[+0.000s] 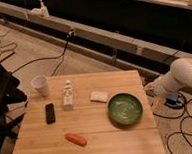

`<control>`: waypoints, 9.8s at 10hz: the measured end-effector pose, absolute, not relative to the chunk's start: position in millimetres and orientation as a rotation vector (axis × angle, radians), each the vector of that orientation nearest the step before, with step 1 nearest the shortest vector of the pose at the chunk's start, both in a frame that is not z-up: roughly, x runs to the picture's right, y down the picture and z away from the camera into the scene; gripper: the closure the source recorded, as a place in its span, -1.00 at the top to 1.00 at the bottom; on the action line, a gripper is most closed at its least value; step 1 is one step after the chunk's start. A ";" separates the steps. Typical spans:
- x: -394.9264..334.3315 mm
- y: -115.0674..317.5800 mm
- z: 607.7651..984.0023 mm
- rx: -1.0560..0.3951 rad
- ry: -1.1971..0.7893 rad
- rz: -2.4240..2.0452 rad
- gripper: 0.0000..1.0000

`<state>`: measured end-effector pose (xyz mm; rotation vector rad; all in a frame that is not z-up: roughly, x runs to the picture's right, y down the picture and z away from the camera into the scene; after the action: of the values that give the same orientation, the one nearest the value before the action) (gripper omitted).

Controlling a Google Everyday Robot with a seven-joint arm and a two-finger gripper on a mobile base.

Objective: Place the pepper in the ceramic bowl

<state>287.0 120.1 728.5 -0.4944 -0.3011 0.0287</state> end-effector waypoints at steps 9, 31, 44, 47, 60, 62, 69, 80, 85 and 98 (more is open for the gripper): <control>287.0 120.1 728.5 -0.494 -0.301 0.029 0.34; 25.2 116.5 684.6 -0.470 -0.646 -0.798 0.34; -61.3 145.6 707.4 -0.475 -0.876 -1.002 0.34; -86.0 158.9 718.9 -0.439 -0.901 -1.048 0.34; -133.0 223.3 712.0 -0.486 -1.055 -1.214 0.34; -146.2 240.3 715.8 -0.530 -1.094 -1.255 0.34; -151.9 265.0 740.3 -0.685 -1.114 -1.319 0.34; -144.6 289.5 759.1 -0.847 -1.109 -1.335 0.34; -156.1 305.2 764.5 -0.868 -1.147 -1.326 0.23; -119.6 183.4 765.6 -0.394 -1.058 -0.854 -1.00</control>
<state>-119.6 183.4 765.6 -0.3942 -1.0581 -0.8544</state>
